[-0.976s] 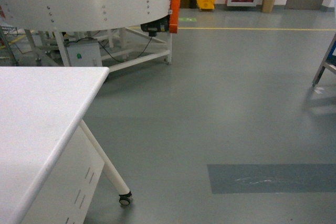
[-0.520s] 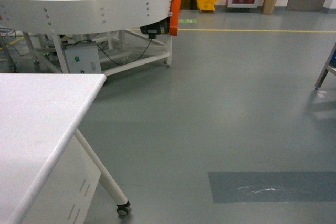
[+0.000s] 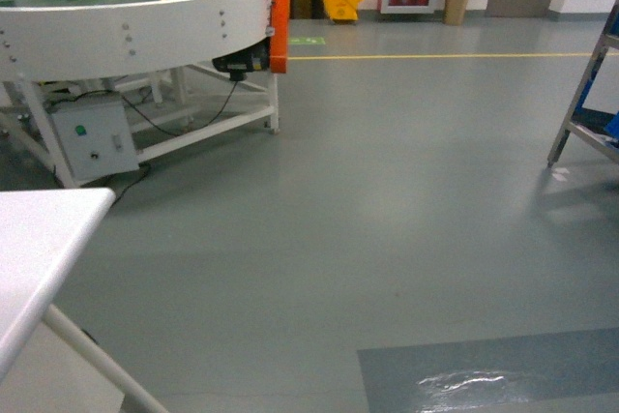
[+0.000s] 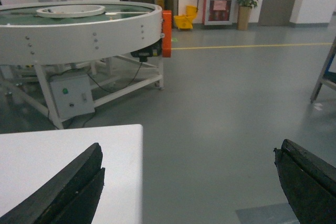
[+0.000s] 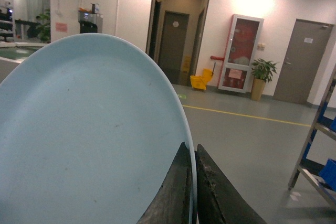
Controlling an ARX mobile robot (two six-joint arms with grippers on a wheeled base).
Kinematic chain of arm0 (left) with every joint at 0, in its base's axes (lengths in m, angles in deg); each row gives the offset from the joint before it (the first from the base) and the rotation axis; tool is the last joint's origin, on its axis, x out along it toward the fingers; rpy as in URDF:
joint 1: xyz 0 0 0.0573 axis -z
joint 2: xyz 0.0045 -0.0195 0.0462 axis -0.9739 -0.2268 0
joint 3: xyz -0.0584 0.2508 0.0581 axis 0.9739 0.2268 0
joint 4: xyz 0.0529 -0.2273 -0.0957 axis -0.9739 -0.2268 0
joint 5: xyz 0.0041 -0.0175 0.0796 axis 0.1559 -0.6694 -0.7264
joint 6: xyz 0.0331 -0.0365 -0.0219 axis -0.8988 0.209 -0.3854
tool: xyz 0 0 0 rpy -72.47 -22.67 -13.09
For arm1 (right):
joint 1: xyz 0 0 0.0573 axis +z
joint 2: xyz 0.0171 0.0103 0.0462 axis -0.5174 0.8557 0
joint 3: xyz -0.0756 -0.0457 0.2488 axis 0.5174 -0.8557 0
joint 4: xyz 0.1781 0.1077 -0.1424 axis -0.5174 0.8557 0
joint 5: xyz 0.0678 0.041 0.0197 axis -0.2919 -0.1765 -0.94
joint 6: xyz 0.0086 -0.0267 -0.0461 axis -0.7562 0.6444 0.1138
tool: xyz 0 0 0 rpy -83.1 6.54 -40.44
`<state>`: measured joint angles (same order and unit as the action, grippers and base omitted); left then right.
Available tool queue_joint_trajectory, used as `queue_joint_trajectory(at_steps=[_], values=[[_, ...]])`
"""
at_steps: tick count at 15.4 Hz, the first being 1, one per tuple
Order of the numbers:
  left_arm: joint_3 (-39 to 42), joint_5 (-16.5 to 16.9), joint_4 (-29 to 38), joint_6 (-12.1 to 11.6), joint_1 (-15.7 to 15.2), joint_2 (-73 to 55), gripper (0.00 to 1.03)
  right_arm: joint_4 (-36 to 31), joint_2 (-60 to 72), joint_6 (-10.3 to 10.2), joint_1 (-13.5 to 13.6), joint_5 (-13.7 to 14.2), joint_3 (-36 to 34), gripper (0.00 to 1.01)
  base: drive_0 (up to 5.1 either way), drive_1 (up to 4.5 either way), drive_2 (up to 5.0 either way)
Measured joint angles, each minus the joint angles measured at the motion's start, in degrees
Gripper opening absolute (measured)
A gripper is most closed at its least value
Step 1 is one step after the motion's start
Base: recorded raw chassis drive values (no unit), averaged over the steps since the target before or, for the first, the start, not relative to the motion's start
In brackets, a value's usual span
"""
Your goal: Place blue tray on left shelf second layer neatly
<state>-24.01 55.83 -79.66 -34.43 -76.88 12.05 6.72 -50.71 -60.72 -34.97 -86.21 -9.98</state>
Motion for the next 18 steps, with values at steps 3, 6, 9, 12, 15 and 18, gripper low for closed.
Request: queue_joint_trajectory(at_steps=[3,6,9,12,15,18], values=[[0.00,0.02,-0.17,0.00,0.00,0.00,0.98,0.09,-0.04,0.00,0.00,0.02,0.00,0.02,-2.0,2.30,-6.4],[0.00,0.00,-0.11,0.00,0.00,0.00,0.98,0.15,0.02,0.00,0.00,-0.02,0.00,0.02,-2.0,2.30,-6.4],[0.00,0.00,-0.04,0.02,0.00,0.00,0.98,-0.09,-0.04,0.00,0.00,0.02,0.02,0.02,-2.0,2.30,-6.4],[0.00,0.04,-0.24,0.00,0.00,0.00,0.98,0.22,0.02,0.00,0.00,0.02,0.02,0.02,-2.0,2.30,-6.4],[0.00,0.07,0.50,0.00,0.00,0.00,0.98,0.31,0.33,0.00,-0.02,0.04,-0.04,0.02,-2.0,2.30,-6.4],[0.00,0.00,-0.09,0.00,0.00,0.00,0.98,0.11,0.02,-0.02,0.00,0.02,-0.04,0.02,-2.0,2.30,-6.4]])
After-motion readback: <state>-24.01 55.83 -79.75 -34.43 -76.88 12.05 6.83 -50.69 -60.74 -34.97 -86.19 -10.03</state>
